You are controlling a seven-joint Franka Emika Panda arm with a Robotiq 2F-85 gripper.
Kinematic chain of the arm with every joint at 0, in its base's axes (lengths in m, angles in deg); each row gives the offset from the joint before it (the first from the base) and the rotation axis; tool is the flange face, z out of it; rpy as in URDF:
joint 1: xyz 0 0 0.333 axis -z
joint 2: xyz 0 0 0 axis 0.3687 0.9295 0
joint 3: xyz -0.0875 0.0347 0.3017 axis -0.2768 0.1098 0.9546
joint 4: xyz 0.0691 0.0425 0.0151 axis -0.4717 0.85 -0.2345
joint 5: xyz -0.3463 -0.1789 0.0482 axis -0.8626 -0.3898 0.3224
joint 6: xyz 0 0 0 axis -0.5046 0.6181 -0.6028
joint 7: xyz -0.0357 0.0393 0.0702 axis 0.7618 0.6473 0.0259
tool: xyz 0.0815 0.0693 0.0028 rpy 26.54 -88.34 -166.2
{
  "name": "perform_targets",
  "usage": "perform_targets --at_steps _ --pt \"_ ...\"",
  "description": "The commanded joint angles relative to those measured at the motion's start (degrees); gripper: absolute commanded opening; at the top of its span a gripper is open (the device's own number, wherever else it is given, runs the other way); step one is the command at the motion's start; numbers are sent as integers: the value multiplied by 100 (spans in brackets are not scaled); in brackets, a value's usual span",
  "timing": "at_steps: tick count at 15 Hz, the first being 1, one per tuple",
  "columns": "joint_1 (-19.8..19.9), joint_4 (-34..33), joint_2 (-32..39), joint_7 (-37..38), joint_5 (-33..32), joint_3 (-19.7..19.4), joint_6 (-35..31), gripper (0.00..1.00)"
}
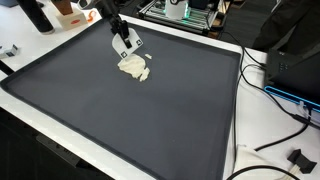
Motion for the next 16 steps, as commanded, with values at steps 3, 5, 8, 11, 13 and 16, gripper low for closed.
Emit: perform_targets --at_steps 3,5,8,11,13,16 --pt "-335 465 -417 827 -599 15 -773 1" --pt "-466 590 -538 1259 -983 38 -1031 1" --pt "-669 787 -734 2052 -1761 90 -1257 1" --pt "-842 968 -967 2900 -2644 138 -1386 1" --pt "-948 1075 -1141 3519 -3318 149 -1395 1" --pt "-1062 1171 -1418 4386 -4305 162 -1279 1"
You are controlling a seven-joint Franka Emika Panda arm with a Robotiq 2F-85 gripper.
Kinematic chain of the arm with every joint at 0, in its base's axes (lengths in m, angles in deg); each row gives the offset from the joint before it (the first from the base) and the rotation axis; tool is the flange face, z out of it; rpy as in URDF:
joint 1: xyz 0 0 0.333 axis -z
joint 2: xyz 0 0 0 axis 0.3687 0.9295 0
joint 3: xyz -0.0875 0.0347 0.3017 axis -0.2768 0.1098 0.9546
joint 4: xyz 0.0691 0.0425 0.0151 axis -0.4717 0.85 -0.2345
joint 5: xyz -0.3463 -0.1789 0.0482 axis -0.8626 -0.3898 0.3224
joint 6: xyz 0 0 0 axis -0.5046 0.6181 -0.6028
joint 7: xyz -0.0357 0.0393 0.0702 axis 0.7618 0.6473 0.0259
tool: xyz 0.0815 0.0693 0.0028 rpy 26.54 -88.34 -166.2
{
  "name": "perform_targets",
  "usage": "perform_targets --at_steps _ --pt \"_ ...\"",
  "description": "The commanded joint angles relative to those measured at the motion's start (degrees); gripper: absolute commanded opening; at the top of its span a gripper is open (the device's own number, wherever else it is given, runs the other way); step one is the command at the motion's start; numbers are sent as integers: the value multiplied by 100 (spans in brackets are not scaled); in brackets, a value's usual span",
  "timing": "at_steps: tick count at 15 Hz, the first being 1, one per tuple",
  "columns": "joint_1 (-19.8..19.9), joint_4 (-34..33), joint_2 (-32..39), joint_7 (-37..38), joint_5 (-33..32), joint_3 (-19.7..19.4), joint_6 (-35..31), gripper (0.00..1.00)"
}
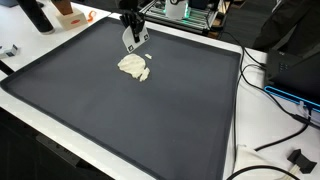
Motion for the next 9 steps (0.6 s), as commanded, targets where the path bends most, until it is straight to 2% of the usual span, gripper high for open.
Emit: perform_targets --at_steps 1,5,9 --pt "-128 320 -519 1024 -1134 21 41 1" --pt "-148 277 -808 1824 -2146 158 222 1" --pt "-147 177 -1043 1902 -2544 343 462 1"
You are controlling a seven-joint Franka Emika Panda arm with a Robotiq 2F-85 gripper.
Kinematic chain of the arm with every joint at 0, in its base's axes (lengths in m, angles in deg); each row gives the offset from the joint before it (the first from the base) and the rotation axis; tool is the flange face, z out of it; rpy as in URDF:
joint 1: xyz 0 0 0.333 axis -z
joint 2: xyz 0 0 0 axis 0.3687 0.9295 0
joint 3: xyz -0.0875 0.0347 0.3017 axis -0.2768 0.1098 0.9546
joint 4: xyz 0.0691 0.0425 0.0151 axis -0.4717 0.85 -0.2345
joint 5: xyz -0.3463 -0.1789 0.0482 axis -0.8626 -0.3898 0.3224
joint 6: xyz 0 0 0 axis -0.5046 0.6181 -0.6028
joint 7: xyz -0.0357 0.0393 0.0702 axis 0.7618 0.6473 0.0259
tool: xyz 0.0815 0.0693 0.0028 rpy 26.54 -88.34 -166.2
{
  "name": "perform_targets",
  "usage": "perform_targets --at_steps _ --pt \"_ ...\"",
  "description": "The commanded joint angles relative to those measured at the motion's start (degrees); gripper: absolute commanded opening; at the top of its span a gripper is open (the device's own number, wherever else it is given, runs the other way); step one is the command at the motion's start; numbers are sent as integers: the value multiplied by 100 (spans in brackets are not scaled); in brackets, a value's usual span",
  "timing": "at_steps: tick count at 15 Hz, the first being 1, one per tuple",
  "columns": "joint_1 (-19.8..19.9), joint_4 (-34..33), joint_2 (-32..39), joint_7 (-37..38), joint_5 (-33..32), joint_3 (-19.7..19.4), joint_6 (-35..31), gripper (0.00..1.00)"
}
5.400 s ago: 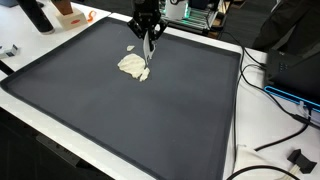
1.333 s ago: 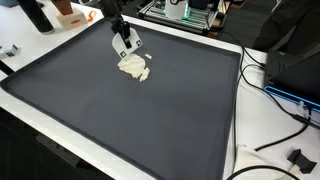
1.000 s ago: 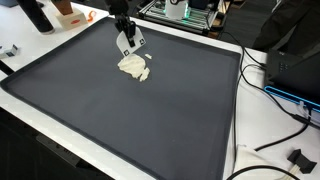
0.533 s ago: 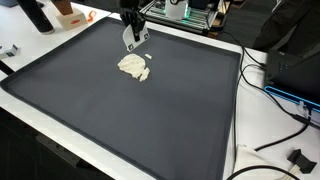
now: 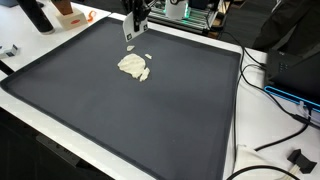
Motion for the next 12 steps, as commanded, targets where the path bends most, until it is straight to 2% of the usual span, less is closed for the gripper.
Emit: perform_targets --at_steps 1,12 --pt "9 22 -341 199 -436 162 349 1" --pt "42 -410 -764 264 -1015 504 1427 1"
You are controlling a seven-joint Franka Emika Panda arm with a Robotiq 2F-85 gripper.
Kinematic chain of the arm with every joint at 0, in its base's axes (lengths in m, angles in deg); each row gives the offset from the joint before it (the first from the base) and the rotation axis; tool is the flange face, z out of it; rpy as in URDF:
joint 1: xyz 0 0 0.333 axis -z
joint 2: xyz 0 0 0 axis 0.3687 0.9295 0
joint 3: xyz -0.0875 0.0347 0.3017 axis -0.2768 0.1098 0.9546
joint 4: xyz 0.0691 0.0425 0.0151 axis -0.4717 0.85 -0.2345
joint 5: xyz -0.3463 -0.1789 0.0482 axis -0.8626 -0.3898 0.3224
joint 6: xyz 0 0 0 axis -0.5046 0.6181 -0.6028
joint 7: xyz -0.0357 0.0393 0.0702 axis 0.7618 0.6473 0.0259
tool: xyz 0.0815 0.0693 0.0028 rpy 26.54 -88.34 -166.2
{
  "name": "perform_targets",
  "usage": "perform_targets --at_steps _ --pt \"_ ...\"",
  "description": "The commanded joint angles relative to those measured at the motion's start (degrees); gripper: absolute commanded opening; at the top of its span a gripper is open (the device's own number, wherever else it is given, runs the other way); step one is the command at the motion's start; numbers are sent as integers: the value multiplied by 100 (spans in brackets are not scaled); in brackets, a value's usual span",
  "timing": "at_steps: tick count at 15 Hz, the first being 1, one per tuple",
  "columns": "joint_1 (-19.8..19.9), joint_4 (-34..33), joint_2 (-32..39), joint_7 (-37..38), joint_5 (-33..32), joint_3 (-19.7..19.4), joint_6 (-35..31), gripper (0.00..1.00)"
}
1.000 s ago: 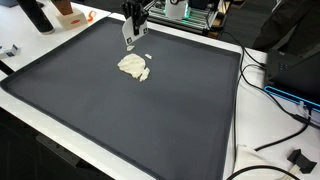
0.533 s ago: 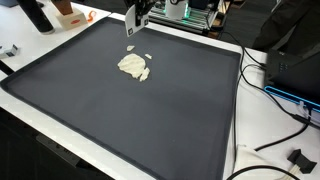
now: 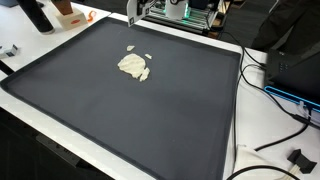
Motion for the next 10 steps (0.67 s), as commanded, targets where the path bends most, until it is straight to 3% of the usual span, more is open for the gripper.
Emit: perform_targets --at_steps 1,10 --pt "17 -36 -35 -9 -46 29 76 4" --pt "25 -61 -115 -10 -112 44 161 4"
